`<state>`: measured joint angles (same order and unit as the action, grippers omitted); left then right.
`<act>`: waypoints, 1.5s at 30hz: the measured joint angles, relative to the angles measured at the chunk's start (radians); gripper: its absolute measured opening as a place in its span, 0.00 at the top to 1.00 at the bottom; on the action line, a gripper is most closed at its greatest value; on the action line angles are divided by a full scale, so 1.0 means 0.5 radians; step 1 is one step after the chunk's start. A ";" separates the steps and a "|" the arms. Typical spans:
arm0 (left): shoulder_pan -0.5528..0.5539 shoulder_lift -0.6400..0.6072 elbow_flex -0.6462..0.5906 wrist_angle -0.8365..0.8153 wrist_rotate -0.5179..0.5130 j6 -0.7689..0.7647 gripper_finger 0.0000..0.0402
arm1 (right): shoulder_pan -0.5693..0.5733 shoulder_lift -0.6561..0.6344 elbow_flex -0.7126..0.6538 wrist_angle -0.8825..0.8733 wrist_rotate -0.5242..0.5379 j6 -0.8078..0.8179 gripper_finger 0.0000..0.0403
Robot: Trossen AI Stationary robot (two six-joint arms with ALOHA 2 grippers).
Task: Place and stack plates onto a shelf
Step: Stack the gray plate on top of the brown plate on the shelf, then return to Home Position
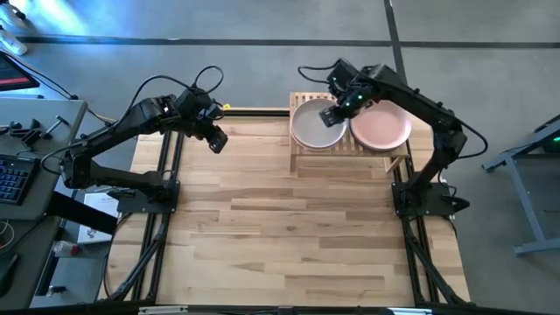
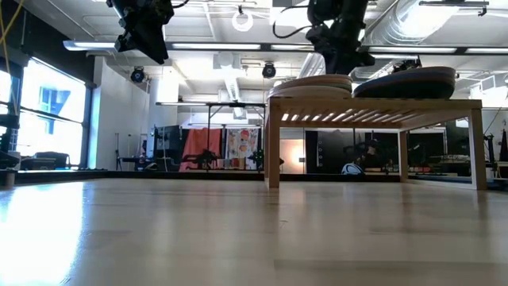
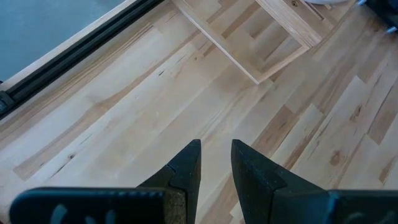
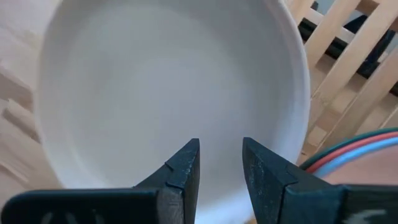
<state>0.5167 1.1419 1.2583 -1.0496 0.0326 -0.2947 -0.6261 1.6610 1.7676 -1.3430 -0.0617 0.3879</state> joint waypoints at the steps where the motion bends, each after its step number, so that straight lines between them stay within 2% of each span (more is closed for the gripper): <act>1: 0.000 0.000 0.000 0.000 0.000 0.000 0.81 | 0.006 0.016 0.000 -0.005 0.003 -0.004 0.76; 19: 0.000 0.000 0.000 -0.001 0.000 0.001 0.81 | 0.050 0.175 0.008 -0.040 0.055 0.010 0.76; 25: 0.000 0.000 0.000 0.000 0.000 0.019 0.81 | 0.051 0.170 0.178 -0.045 0.063 -0.019 0.76; 30: 0.000 -0.015 -0.001 0.003 -0.002 0.092 0.81 | 0.087 0.170 0.355 -0.044 0.041 -0.170 0.76; 34: 0.000 -0.122 -0.001 0.026 -0.060 0.122 0.81 | 0.143 0.169 0.491 -0.012 0.000 -0.355 0.76; 37: 0.000 -0.256 -0.071 0.199 -0.101 0.138 0.81 | 0.179 0.146 0.518 0.064 -0.001 -0.493 0.76; 41: 0.000 -0.503 -0.310 0.578 -0.105 0.122 0.81 | 0.217 0.041 0.321 0.282 -0.022 -0.531 0.76; 45: 0.000 -0.758 -0.592 0.858 -0.105 0.135 0.81 | 0.236 -0.109 -0.002 0.547 -0.181 -0.496 0.76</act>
<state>0.5167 0.7631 0.9623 -0.6208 -0.0196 -0.2274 -0.5079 1.6064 1.7665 -1.0694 -0.1523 0.1397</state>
